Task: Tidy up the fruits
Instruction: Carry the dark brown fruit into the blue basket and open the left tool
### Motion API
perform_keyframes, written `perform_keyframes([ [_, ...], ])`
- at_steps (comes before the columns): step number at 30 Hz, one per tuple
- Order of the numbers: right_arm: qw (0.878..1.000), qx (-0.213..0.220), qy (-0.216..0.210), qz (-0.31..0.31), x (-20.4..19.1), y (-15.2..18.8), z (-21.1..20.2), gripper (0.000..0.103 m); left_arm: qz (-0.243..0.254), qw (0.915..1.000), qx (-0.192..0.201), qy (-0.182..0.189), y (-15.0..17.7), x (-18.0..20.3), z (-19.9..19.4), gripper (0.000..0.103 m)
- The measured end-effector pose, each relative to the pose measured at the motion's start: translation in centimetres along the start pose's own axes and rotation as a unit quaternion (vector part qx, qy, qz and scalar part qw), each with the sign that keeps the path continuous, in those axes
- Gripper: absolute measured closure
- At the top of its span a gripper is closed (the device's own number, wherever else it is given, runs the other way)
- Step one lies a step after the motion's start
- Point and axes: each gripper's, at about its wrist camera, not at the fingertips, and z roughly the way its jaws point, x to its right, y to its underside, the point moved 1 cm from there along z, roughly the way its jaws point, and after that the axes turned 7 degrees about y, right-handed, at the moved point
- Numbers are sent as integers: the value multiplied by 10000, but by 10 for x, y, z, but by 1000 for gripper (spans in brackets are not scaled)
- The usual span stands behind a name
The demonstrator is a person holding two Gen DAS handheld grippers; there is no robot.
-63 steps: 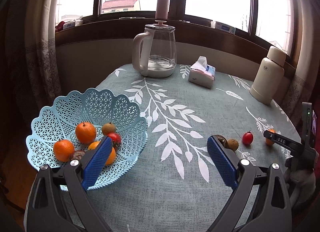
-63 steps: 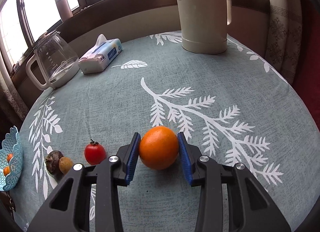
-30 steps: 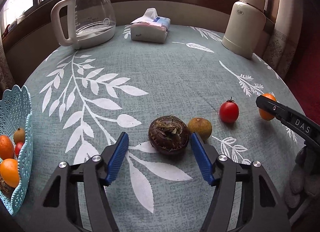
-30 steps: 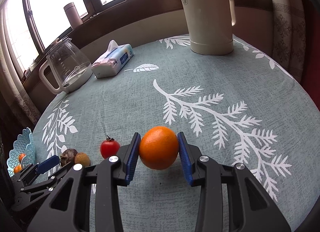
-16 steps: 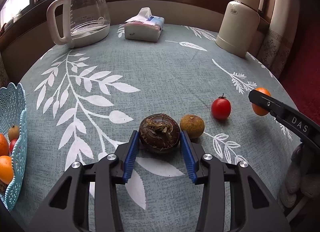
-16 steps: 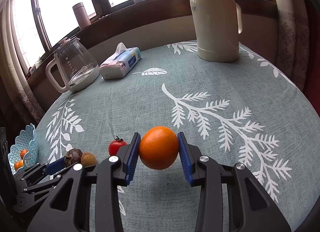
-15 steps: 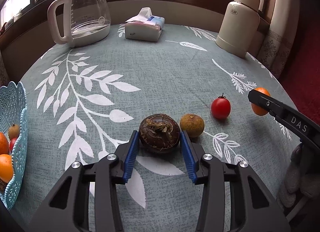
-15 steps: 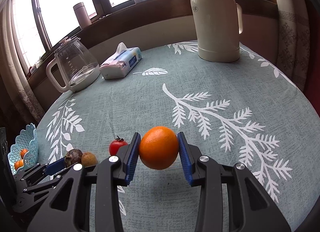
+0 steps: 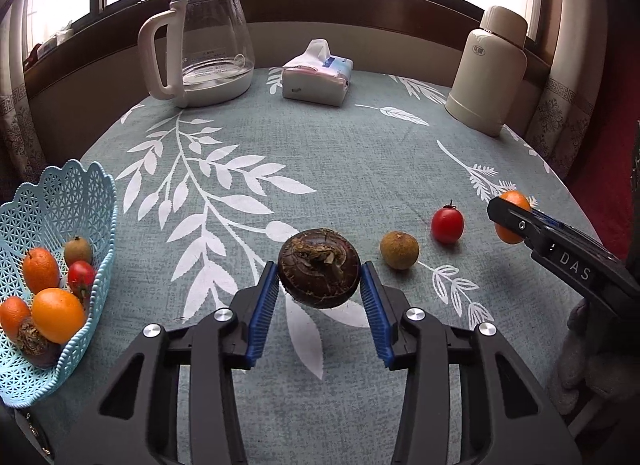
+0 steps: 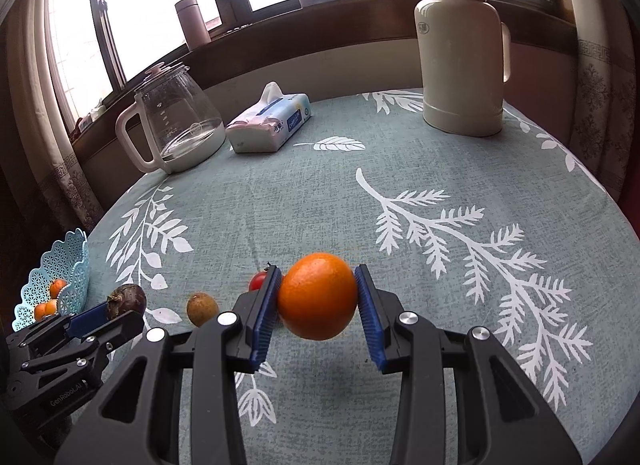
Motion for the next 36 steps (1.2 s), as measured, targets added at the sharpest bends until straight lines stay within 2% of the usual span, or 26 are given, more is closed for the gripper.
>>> perform_keyframes([
  [16,10000,29,30,13,1,0,-1,65,-495,9942,590,-745,2,-52,-67,60],
  [26,10000,29,38,50,2,0,-1,65,-820,9854,664,-1335,19,-95,-99,60],
  [36,10000,25,45,62,3,0,-1,65,-1136,9765,618,-1726,38,-130,-116,60],
])
